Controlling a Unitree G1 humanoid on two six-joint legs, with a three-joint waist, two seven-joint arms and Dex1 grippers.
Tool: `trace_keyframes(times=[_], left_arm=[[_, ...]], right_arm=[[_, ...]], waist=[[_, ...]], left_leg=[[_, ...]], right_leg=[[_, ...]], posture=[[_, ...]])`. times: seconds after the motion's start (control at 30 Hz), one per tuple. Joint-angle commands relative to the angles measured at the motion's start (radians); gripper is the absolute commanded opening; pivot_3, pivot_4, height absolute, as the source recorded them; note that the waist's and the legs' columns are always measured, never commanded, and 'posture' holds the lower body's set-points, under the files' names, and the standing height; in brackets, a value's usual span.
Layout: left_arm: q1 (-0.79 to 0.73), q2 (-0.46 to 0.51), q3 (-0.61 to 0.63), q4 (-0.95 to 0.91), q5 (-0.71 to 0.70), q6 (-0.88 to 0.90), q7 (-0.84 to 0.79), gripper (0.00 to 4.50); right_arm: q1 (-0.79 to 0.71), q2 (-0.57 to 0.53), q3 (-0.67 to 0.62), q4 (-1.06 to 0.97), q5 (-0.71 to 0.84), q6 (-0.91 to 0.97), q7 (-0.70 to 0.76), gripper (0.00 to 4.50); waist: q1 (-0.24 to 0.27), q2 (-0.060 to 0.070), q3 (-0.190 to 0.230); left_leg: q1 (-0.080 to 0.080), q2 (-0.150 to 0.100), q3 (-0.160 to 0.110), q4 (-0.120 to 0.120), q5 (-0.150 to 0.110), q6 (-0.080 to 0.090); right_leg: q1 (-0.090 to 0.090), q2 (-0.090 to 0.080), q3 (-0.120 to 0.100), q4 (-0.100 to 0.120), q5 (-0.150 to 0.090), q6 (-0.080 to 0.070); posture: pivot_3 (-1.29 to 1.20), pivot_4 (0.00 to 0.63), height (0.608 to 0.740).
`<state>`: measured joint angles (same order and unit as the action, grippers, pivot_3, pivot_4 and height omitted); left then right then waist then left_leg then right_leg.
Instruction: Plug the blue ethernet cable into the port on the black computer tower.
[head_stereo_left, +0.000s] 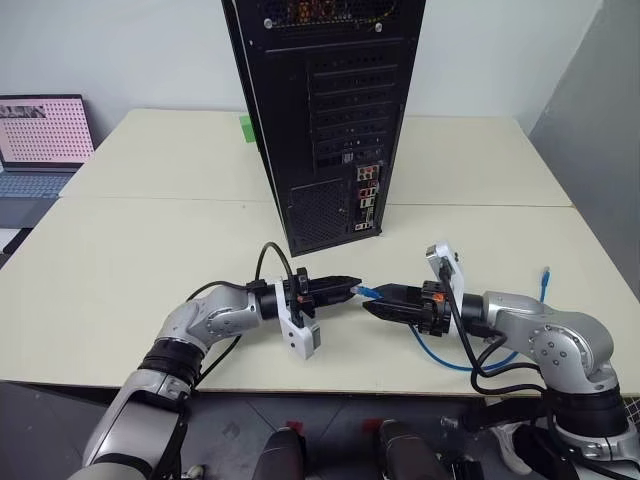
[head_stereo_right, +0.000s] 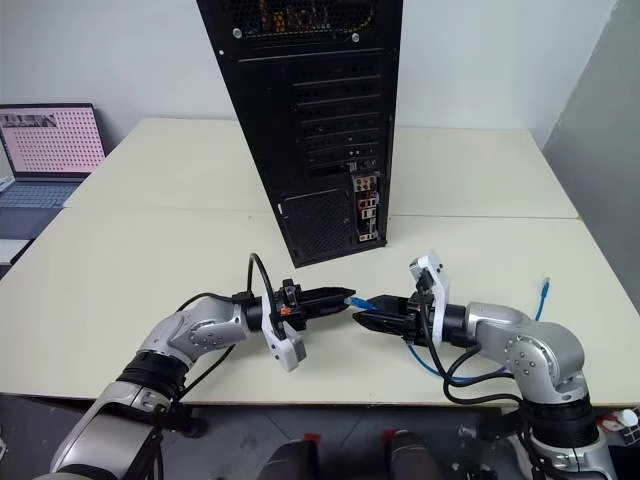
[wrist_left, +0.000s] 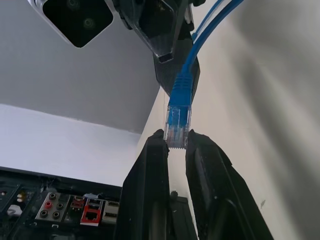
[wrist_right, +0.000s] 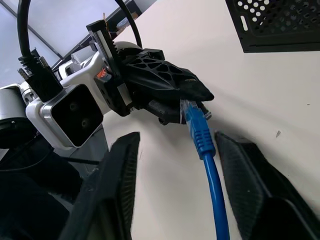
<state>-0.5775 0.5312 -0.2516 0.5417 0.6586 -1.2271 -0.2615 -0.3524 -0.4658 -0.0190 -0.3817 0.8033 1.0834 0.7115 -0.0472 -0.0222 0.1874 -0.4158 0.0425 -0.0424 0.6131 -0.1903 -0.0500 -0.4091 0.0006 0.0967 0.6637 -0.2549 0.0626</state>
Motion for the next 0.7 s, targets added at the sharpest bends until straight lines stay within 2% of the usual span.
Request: trace_keyframes(times=[0.03,0.23,0.6,0.63,0.7], left_arm=[[-0.017,0.011,-0.012,-0.019,0.004,0.001,0.038,0.24],[-0.003,0.007,-0.026,-0.038,-0.006,0.013,0.058,0.24],[0.006,0.008,-0.056,-0.037,-0.022,0.046,0.052,0.24],[0.007,0.008,-0.065,-0.031,-0.036,0.062,0.035,0.59],[0.01,0.011,-0.084,-0.014,-0.08,0.093,-0.008,0.97]], right_arm=[[-0.027,-0.005,-0.012,0.002,0.025,-0.007,0.003,1.5],[-0.041,-0.008,-0.002,0.022,0.018,-0.016,0.005,0.03],[-0.066,-0.028,-0.001,0.057,0.016,-0.005,0.017,0.0],[-0.067,-0.033,0.0,0.059,0.015,-0.005,0.02,0.0],[-0.071,-0.045,0.002,0.063,0.009,-0.009,0.026,0.0]], waist=[[0.0,0.0,0.0],[0.0,0.0,0.0],[0.0,0.0,0.0],[-0.001,0.0,0.0],[-0.001,0.0,0.0]], left_leg=[[0.0,0.0,0.0,0.0,0.0,0.0],[0.0,0.0,0.0,0.0,0.0,0.0],[0.0,0.0,0.0,0.0,0.0,0.0],[0.0,0.0,0.0,0.0,0.0,0.0],[0.0,0.0,0.0,0.0,0.0,0.0]], right_leg=[[0.0,0.0,0.0,0.0,0.0,0.0],[0.0,0.0,0.0,0.0,0.0,0.0],[0.0,0.0,0.0,0.0,0.0,0.0],[0.0,0.0,0.0,0.0,0.0,0.0],[0.0,0.0,0.0,0.0,0.0,0.0]], posture=[[0.0,0.15,0.74],[0.0,0.15,0.74],[0.0,0.15,0.74],[0.0,0.15,0.74],[0.0,0.15,0.74]])
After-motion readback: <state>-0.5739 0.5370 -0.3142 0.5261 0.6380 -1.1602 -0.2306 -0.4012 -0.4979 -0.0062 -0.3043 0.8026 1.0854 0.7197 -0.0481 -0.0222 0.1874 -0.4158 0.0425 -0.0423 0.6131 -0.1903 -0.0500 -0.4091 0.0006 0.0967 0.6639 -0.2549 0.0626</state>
